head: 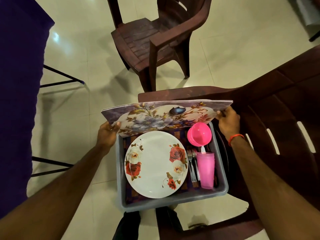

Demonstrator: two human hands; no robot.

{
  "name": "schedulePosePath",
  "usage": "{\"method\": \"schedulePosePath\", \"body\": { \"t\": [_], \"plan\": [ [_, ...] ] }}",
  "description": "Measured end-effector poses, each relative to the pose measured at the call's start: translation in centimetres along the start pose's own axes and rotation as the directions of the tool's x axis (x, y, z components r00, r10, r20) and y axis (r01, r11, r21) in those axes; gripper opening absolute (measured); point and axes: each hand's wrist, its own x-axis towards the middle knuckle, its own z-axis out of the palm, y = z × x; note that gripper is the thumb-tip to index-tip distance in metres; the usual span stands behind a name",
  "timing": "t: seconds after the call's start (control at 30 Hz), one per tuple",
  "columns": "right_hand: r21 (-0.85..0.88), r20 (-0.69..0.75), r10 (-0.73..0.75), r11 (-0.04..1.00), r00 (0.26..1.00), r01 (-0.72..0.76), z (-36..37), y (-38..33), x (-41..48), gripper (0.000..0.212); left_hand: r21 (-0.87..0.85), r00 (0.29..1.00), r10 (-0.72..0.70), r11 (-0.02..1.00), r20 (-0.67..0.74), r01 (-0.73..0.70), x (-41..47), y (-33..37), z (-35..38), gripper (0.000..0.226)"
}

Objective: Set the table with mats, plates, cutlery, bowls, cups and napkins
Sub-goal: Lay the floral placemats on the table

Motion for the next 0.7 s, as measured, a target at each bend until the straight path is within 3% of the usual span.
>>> {"method": "schedulePosePath", "body": {
  "t": [0.2, 0.3, 0.4, 0.47, 0.7],
  "plan": [
    [0.106, -0.068, -0.088, 0.99, 0.994, 0.095, -1.8, -3.1, -0.6, 0.03, -0.047, 0.998, 0.021, 0.999, -0.051, -0.023, -1.0, 3.2, -2.1, 0.02],
    [0.068, -0.055, -0.142, 0.987, 0.988, 0.145, -2.9, -6.9, -1.1, 0.023, -0.082, 0.997, 0.029, 0.996, -0.077, -0.035, -2.3, 6.2, -3.9, 0.023],
    [0.046, -0.056, -0.283, 0.957, 0.957, 0.286, -4.1, -11.4, -2.3, 0.011, -0.11, 0.989, 0.049, 0.992, -0.14, -0.065, -4.1, 9.6, -7.4, 0.025],
    [0.035, -0.027, -0.314, 0.949, 0.949, 0.315, -4.0, -12.5, -2.7, 0.005, -0.165, 0.99, -0.001, 0.986, -0.14, -0.023, -4.5, 10.6, -8.6, 0.021],
    [0.132, -0.013, -0.294, 0.947, 0.956, 0.293, -3.4, -18.5, -7.3, 0.042, -0.49, 0.967, -0.201, 0.866, -0.154, 0.102, -10.0, 12.3, -15.7, 0.019]
  ]
}}
